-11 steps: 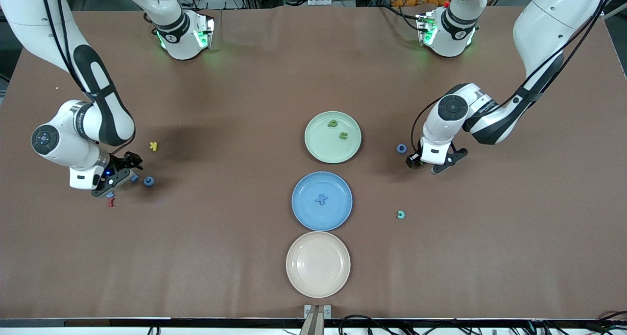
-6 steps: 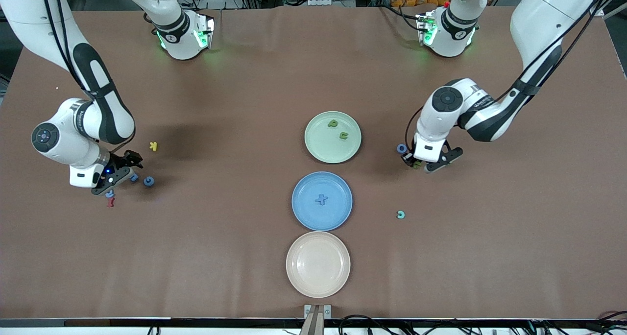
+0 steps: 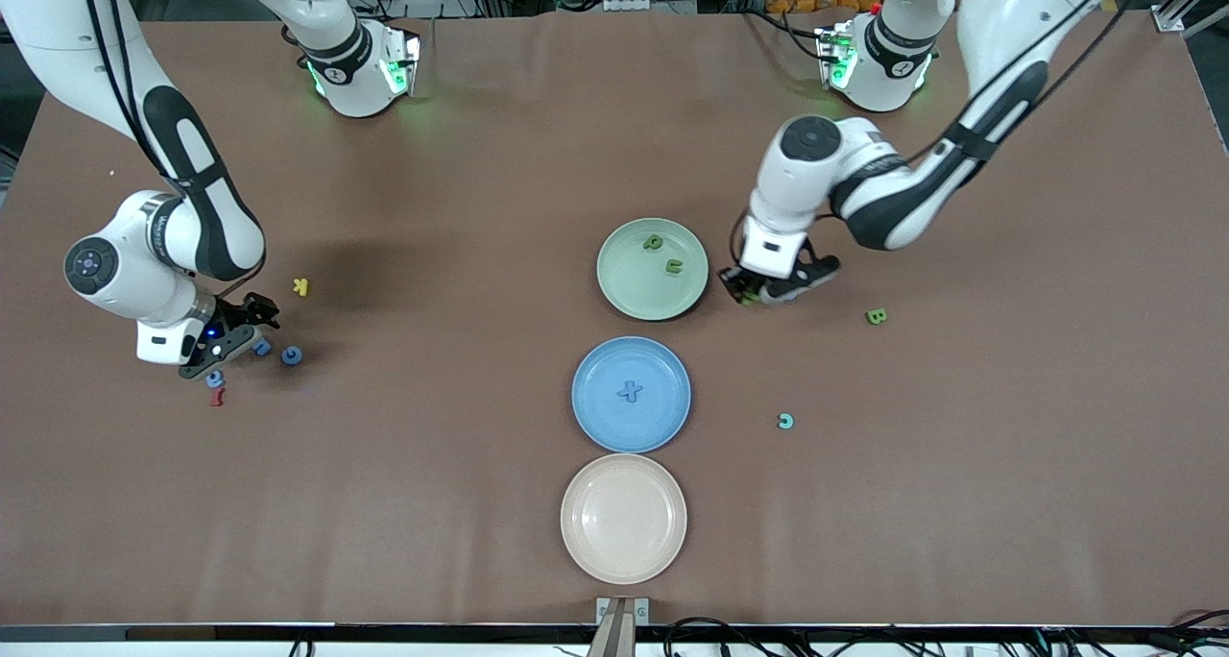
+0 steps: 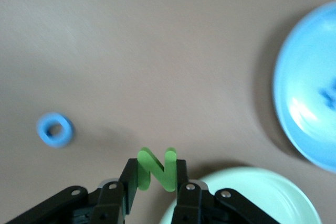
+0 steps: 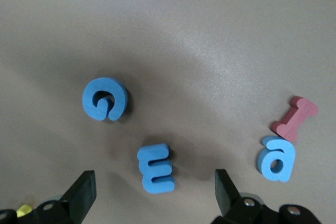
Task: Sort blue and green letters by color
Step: 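Carry the N to the green plate while the right gripper grasps E, then release the N on the plate while the right gripper lifts E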
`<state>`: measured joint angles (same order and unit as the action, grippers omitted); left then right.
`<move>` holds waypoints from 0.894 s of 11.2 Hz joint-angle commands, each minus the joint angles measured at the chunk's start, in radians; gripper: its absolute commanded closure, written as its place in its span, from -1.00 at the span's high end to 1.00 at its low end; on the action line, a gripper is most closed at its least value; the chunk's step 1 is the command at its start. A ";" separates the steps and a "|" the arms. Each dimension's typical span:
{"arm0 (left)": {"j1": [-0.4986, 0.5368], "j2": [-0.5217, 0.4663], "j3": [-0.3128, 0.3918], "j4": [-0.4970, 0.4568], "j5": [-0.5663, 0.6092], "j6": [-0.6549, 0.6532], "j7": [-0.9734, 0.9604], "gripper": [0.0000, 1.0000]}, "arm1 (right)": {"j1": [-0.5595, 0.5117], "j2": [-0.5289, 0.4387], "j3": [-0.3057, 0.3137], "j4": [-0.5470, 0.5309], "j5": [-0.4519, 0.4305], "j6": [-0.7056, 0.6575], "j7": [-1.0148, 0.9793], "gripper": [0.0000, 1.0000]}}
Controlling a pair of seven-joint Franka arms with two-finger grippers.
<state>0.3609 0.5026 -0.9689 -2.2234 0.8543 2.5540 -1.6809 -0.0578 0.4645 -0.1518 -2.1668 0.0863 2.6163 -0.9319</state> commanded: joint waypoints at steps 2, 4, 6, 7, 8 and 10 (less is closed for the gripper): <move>-0.147 0.030 0.002 0.053 -0.003 -0.005 -0.111 -1.00 | -0.014 0.023 0.018 -0.005 -0.011 0.044 0.007 1.00; -0.210 0.040 0.002 0.065 -0.003 -0.005 -0.144 -1.00 | -0.016 0.028 0.018 -0.007 -0.011 0.044 0.007 0.63; -0.267 0.050 0.004 0.089 -0.011 -0.005 -0.196 -1.00 | -0.016 0.028 0.018 -0.005 -0.011 0.044 0.007 -0.10; -0.286 0.051 0.007 0.094 -0.023 -0.006 -0.207 -1.00 | -0.016 0.026 0.018 -0.005 -0.010 0.044 0.010 -0.27; -0.290 0.051 0.007 0.094 -0.044 -0.029 -0.207 -0.76 | -0.016 0.026 0.018 -0.002 -0.010 0.044 0.011 -0.31; -0.298 0.050 0.007 0.094 -0.060 -0.110 -0.204 1.00 | -0.014 0.026 0.020 -0.002 0.025 0.044 0.012 -0.42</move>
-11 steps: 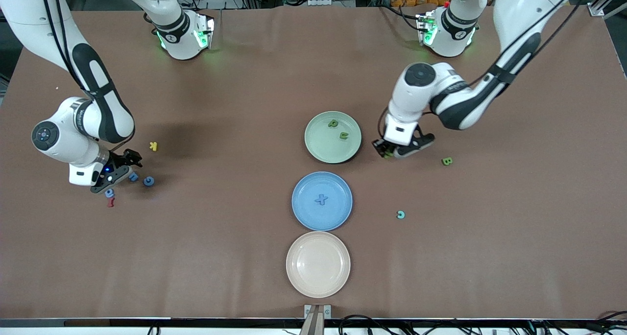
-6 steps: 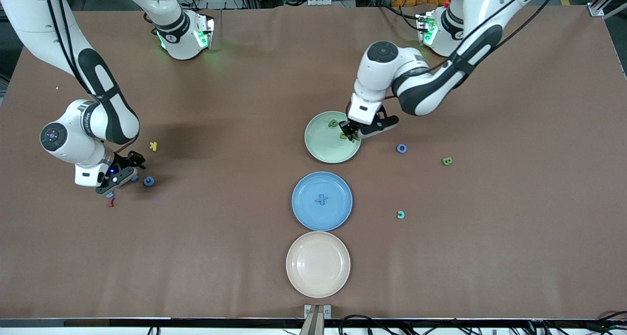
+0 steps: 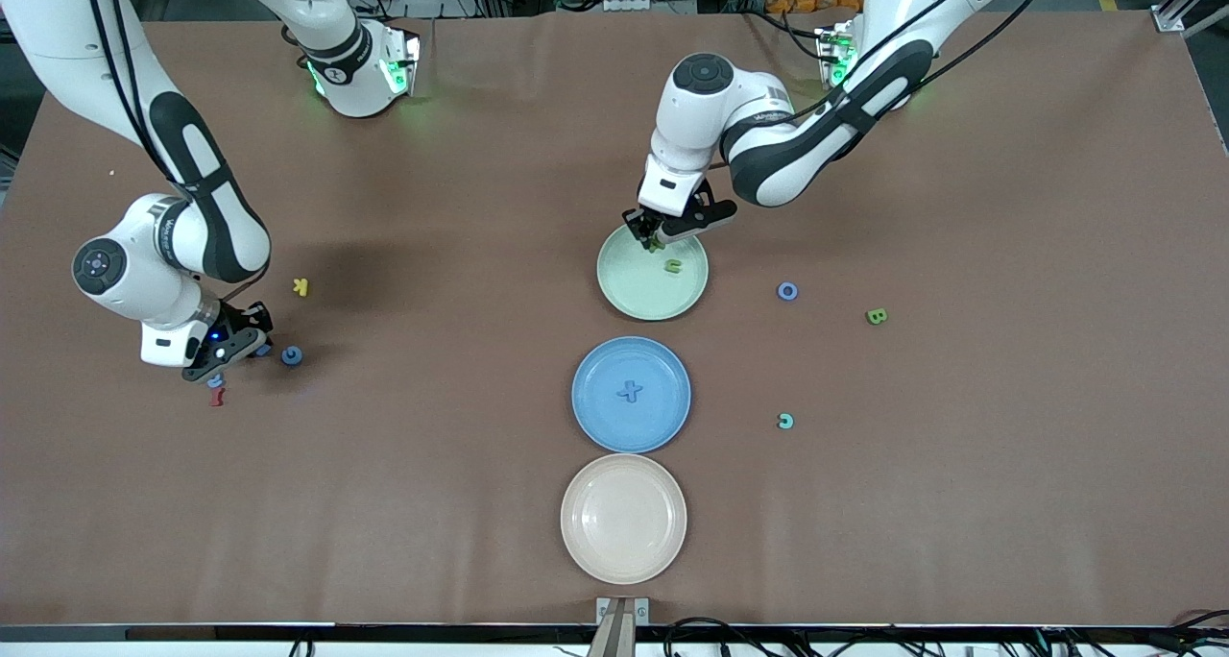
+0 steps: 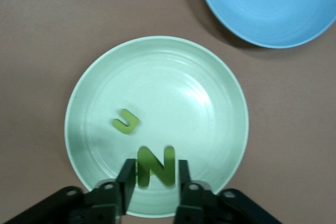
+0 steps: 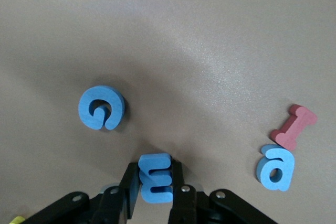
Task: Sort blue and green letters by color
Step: 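Release the N on the plate while the right gripper lifts E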
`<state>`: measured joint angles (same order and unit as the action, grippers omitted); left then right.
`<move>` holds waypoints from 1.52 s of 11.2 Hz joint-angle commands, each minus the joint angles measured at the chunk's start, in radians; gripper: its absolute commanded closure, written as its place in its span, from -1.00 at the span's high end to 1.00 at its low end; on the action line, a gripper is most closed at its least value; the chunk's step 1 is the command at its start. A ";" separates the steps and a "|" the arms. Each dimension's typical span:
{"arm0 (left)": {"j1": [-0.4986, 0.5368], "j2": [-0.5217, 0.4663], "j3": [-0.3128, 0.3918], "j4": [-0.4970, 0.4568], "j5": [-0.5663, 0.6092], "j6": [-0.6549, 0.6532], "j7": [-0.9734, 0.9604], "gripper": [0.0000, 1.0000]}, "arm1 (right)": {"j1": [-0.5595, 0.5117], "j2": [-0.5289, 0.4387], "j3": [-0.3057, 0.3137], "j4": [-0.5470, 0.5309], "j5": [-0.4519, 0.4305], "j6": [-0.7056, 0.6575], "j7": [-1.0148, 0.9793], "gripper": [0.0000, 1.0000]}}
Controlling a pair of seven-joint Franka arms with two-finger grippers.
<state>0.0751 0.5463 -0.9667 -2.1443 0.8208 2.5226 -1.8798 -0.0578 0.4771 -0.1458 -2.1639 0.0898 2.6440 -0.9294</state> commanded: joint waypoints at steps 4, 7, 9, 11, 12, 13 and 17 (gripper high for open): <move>0.056 -0.002 0.016 0.014 -0.025 -0.137 0.068 1.00 | -0.010 -0.006 0.018 0.031 0.030 -0.039 0.017 -0.52; 0.199 -0.005 0.017 0.006 -0.023 -0.159 0.207 1.00 | 0.035 -0.047 0.017 0.081 0.028 -0.165 0.176 -0.54; 0.283 -0.019 0.016 -0.003 -0.023 -0.165 0.295 1.00 | 0.108 -0.058 0.018 0.104 0.030 -0.200 0.370 -0.55; 0.351 -0.025 0.016 -0.029 -0.022 -0.165 0.365 1.00 | 0.203 -0.052 0.018 0.139 0.030 -0.200 0.569 -0.55; 0.392 -0.026 0.016 -0.046 -0.015 -0.163 0.413 1.00 | 0.249 -0.048 0.018 0.159 0.036 -0.202 0.657 -0.55; 0.447 -0.029 0.014 -0.066 -0.009 -0.163 0.477 1.00 | 0.301 -0.045 0.018 0.186 0.088 -0.211 0.719 -0.55; 0.635 -0.043 -0.013 -0.120 -0.008 -0.154 0.700 1.00 | 0.478 -0.017 0.015 0.280 0.381 -0.211 0.738 -0.55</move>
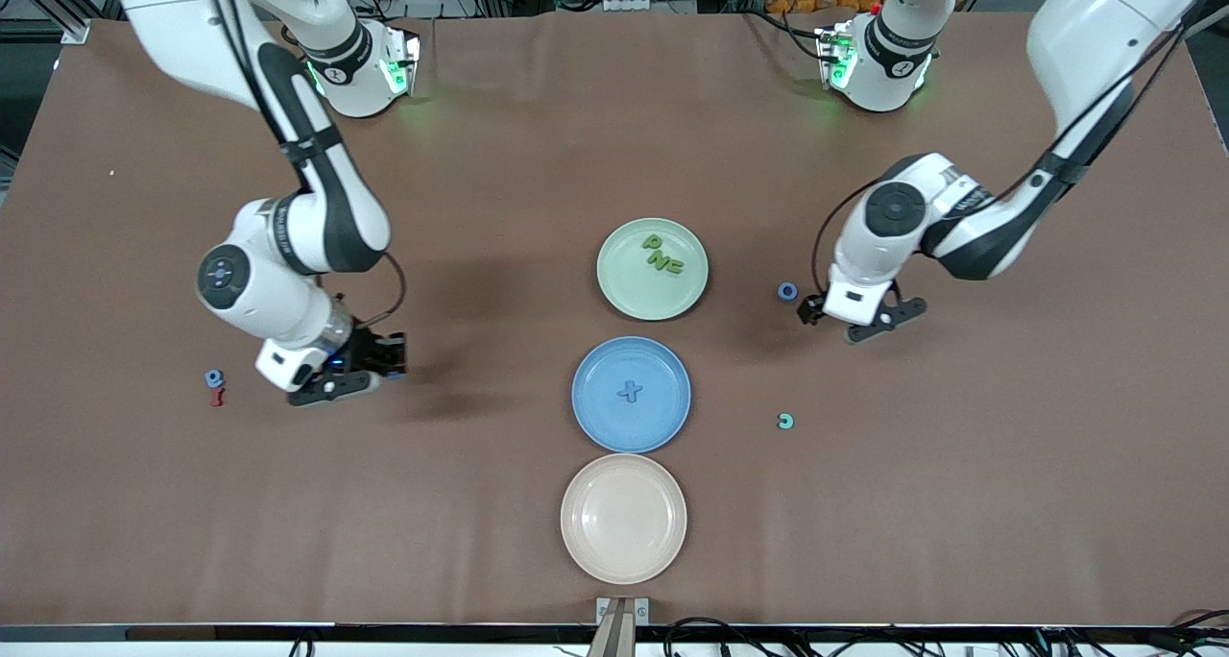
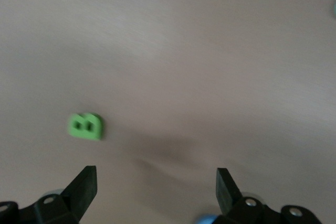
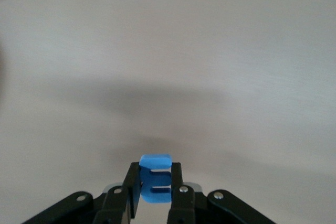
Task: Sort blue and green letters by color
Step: 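Carry the E to the blue plate while the left gripper lowers to B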
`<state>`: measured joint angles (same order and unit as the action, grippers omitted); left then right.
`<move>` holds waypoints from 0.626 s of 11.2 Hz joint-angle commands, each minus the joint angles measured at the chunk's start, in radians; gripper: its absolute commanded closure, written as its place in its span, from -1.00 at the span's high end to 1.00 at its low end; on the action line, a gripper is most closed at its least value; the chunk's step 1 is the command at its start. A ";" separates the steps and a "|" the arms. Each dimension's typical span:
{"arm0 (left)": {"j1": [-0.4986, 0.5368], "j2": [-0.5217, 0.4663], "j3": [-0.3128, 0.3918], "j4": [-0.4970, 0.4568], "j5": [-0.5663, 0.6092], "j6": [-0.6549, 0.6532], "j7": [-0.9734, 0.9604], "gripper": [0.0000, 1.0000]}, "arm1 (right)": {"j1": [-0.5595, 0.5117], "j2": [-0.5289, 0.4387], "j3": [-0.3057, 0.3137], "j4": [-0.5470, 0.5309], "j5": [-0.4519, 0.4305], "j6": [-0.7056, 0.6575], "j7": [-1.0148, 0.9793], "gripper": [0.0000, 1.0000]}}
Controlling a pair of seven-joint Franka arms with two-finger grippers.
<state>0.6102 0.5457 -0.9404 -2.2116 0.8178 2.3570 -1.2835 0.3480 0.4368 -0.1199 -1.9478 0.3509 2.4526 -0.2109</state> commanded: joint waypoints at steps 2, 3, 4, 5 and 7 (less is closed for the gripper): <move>0.190 -0.043 -0.058 -0.101 0.007 0.085 0.179 1.00 | 0.147 0.062 -0.014 0.131 0.167 -0.018 0.079 -0.55; 0.238 -0.043 -0.060 -0.140 0.056 0.155 0.196 1.00 | 0.187 0.092 -0.014 0.183 0.168 -0.017 0.144 -0.55; 0.264 -0.041 -0.060 -0.155 0.093 0.178 0.197 1.00 | 0.222 0.130 -0.020 0.240 0.168 -0.012 0.209 -0.55; 0.264 -0.040 -0.060 -0.155 0.096 0.179 0.197 1.00 | 0.277 0.172 -0.050 0.298 0.169 -0.011 0.258 -0.55; 0.264 -0.027 -0.058 -0.152 0.107 0.179 0.216 1.00 | 0.350 0.245 -0.073 0.396 0.174 0.003 0.341 -0.54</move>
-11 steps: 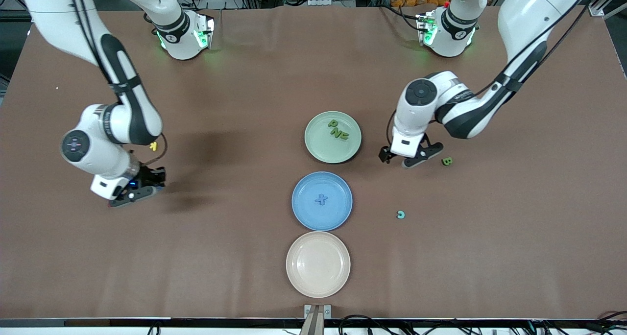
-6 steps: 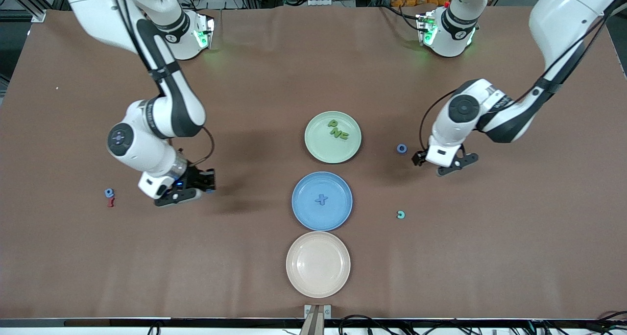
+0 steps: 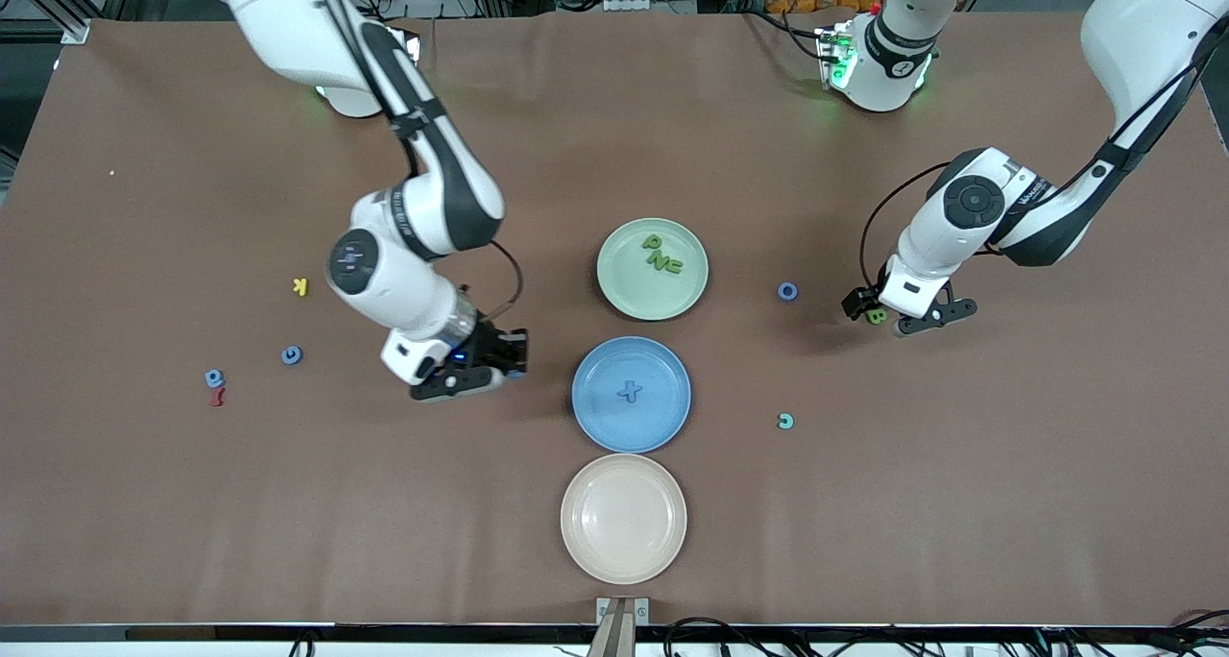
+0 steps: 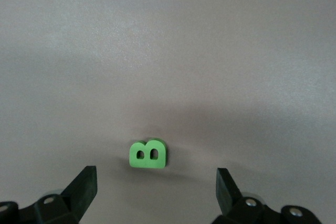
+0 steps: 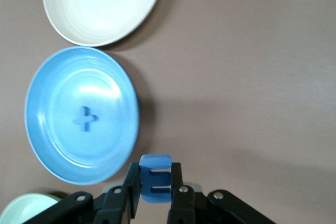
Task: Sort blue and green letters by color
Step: 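Carry the E to the blue plate while the left gripper lowers to B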
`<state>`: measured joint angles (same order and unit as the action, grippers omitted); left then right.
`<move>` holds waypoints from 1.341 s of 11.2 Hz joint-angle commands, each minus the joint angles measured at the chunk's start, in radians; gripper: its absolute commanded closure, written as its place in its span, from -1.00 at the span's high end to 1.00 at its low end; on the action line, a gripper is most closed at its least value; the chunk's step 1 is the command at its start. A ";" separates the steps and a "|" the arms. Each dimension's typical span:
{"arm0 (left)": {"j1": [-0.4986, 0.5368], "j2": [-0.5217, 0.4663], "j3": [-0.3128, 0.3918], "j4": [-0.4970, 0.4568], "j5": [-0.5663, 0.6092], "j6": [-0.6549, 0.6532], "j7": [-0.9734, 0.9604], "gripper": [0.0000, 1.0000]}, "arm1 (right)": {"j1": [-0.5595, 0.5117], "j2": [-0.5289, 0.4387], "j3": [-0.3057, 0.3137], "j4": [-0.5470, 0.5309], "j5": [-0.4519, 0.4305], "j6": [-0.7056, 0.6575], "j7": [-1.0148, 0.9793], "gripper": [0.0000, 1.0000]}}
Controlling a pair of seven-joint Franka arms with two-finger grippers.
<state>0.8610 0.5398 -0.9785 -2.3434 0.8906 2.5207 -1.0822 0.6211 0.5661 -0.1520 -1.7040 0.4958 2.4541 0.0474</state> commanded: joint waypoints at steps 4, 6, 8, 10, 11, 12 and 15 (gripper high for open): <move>0.003 0.025 0.015 0.004 0.047 0.015 0.094 1.00 | 0.190 0.211 -0.044 0.228 0.131 0.191 0.103 -0.51; -0.003 0.035 0.024 0.012 0.047 0.015 0.111 1.00 | 0.216 0.250 -0.043 0.253 0.144 0.252 0.104 -0.30; -0.003 0.037 0.024 0.016 0.047 0.015 0.110 1.00 | 0.218 0.242 -0.053 0.245 0.130 0.241 0.085 1.00; -0.025 0.058 0.049 0.032 0.048 0.015 0.110 1.00 | 0.203 0.232 -0.069 0.238 0.115 0.180 0.049 1.00; -0.083 0.062 0.093 0.045 0.048 0.013 0.107 1.00 | 0.163 0.207 -0.069 0.215 0.074 0.108 -0.001 1.00; -0.144 0.060 0.143 0.059 0.047 0.013 0.099 1.00 | 0.108 0.169 -0.069 0.178 0.002 0.042 -0.048 1.00; -0.183 0.058 0.181 0.068 0.047 0.013 0.097 1.00 | -0.041 0.077 -0.069 0.074 -0.182 -0.081 -0.110 1.00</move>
<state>0.6976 0.5911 -0.8180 -2.2921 0.9074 2.5290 -0.9778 0.6901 0.7551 -0.2400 -1.5073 0.4339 2.4353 -0.0040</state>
